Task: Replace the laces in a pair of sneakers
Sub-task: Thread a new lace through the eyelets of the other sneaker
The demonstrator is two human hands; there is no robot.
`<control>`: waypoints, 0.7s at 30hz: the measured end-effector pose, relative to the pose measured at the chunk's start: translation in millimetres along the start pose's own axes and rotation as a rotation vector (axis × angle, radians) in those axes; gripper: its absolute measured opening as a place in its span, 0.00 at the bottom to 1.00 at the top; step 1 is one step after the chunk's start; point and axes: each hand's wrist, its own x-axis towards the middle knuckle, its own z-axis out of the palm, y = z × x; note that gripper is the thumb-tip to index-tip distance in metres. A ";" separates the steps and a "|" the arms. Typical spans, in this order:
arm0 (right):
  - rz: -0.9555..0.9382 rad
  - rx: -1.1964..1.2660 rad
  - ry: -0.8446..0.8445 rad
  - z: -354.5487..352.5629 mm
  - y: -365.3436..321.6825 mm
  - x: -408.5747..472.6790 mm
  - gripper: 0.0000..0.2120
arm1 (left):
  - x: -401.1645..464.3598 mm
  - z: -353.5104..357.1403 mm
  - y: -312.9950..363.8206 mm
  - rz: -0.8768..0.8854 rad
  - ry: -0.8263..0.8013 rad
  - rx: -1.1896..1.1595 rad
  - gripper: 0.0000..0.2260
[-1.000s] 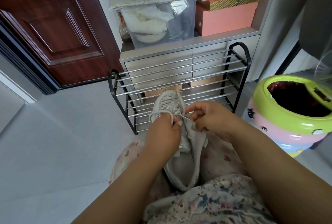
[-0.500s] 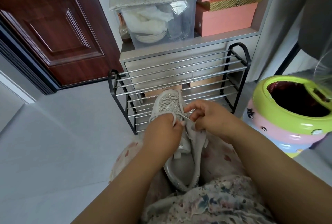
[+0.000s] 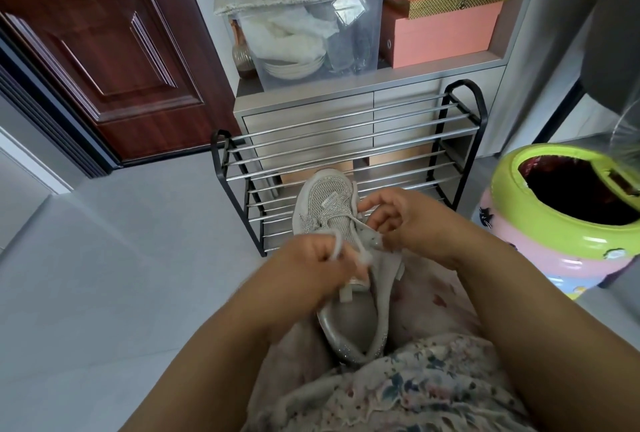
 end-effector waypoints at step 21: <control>-0.309 -0.288 -0.210 53.6 -53.8 10.5 0.11 | 37.8 -79.1 47.2 0.384 0.188 -1.337 0.11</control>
